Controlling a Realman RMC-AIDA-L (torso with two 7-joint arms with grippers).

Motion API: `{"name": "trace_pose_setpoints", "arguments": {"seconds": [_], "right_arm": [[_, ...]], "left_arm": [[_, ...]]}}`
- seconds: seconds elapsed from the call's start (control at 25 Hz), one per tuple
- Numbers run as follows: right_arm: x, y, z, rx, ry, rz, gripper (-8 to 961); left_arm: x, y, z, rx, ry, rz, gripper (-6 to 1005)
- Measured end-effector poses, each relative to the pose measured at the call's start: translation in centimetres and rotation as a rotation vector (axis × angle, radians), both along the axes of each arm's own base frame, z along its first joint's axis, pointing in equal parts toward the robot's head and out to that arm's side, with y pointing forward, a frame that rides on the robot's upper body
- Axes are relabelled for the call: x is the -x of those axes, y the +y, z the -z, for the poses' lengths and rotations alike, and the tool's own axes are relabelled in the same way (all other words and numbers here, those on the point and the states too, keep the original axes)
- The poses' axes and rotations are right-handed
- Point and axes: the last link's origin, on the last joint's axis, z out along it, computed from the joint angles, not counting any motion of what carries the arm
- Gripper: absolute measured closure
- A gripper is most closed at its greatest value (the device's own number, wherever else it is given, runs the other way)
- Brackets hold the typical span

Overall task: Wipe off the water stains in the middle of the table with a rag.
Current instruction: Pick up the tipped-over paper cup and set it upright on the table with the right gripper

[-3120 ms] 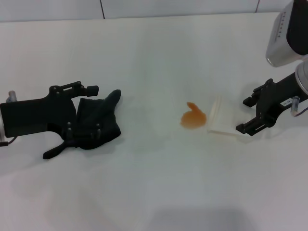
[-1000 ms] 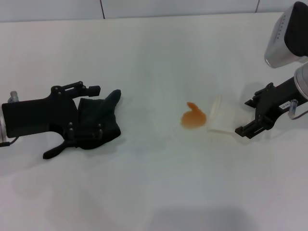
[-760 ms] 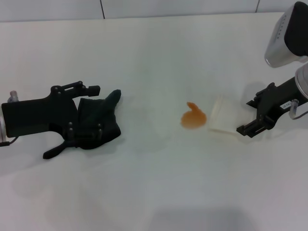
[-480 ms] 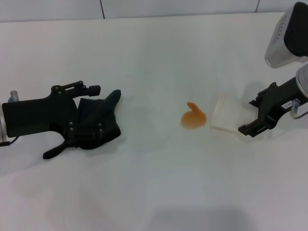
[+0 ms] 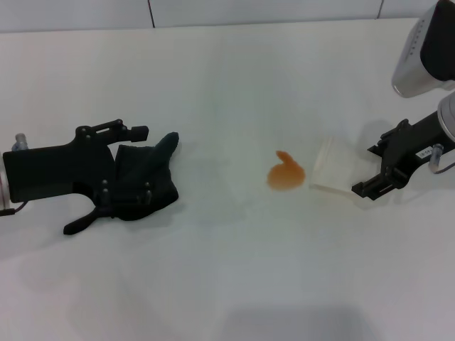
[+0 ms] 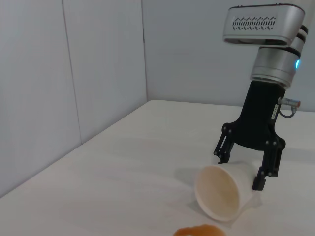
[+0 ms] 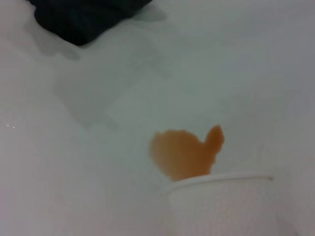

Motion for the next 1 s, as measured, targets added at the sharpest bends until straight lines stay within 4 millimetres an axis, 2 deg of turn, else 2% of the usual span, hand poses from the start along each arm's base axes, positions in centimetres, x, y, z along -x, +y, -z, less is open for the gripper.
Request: {"name": "trace_pose_setpoints", "arguments": {"seconds": [0.28,0.48,0.76,1.0], "right_arm": [[0.2,-0.1,-0.2,-0.001,0.008,0.001,223],[0.1,0.0,-1.6,-0.059,0.042,0.012,257],[-1.4,-0.4,-3.2,-0.140,0.141,0.037,286],[-3.4,-1.5,-3.5,-0.188,0.299,0.050,291]], "left_arm": [[0.0,0.0,0.0,0.000,0.000,0.000,110],[0.0,0.0,-0.1,-0.002,0.001,-0.001,110],[0.1,0.1,-0.4,-0.017,-0.015,-0.012,109],[-0.1,0.2,-0.6,-0.027,-0.031,-0.008,109]]}}
